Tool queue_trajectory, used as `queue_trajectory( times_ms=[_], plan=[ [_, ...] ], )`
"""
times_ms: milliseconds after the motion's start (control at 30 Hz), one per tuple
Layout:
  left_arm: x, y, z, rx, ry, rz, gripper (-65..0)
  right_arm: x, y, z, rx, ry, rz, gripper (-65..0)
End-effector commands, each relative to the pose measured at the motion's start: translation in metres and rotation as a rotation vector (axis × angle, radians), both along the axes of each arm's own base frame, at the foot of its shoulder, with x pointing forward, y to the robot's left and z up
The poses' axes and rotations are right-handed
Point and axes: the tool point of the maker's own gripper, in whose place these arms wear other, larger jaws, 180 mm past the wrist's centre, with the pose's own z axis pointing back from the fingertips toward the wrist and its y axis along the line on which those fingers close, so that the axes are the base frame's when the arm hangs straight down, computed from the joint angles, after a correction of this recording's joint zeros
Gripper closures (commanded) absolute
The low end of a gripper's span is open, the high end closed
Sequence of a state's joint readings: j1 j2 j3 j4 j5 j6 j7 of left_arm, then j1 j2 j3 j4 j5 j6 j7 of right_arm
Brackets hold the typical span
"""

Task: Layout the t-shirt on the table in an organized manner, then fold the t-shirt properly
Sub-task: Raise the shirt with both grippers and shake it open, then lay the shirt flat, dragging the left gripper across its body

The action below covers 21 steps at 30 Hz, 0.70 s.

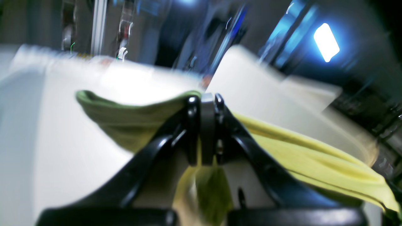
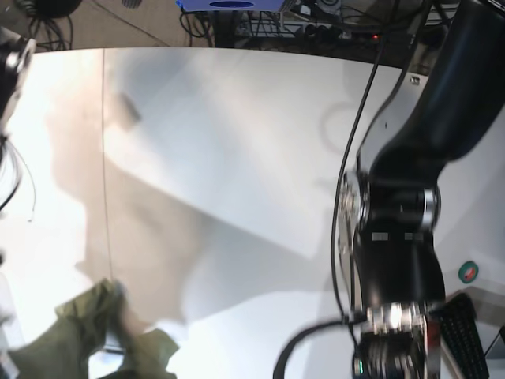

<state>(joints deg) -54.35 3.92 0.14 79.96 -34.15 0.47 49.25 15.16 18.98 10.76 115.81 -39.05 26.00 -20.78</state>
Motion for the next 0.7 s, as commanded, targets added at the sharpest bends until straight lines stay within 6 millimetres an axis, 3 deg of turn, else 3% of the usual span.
queue_trajectory(
  times_ms=[0, 67, 133, 200, 267, 333, 400, 467, 567, 667],
  plan=[
    [0.000, 0.009, -0.009, 0.028, -0.004, 0.035, 0.0, -0.006, 0.000, -0.016, 0.022, 0.024, -0.022, 0.0],
    [-0.010, 0.009, -0.072, 0.100, 0.093, 0.027, 0.0, -0.013, 0.028, -0.089, 0.112, 0.188, 0.024, 0.0],
    [-0.027, 0.015, -0.143, 0.169, 0.215, 0.020, 0.0, -0.033, 0.067, -0.168, 0.209, 0.377, 0.079, 0.0],
    [-0.047, 0.027, -0.201, 0.226, 0.319, 0.021, 0.0, -0.057, 0.109, -0.235, 0.292, 0.553, 0.129, 0.0],
    [-0.073, 0.041, -0.257, 0.272, 0.434, 0.023, 0.0, -0.084, 0.147, -0.298, 0.362, 0.730, 0.164, 0.0],
    [-0.099, 0.058, -0.302, 0.325, 0.529, 0.026, 0.0, -0.107, 0.177, -0.343, 0.428, 0.861, 0.176, 0.0],
    [-0.127, 0.079, -0.346, 0.376, 0.632, 0.035, 0.0, -0.124, 0.193, -0.372, 0.474, 0.947, 0.178, 0.0],
    [-0.154, 0.105, -0.385, 0.410, 0.741, 0.060, 0.0, -0.138, 0.207, -0.386, 0.552, 0.985, 0.207, 0.0],
    [-0.184, 0.142, -0.420, 0.460, 0.815, 0.107, 0.0, -0.146, 0.215, -0.382, 0.663, 0.973, 0.222, 0.0],
    [-0.205, 0.171, -0.435, 0.495, 0.799, 0.156, 0.0, -0.158, 0.218, -0.375, 0.692, 0.961, 0.231, 0.0]
  ],
)
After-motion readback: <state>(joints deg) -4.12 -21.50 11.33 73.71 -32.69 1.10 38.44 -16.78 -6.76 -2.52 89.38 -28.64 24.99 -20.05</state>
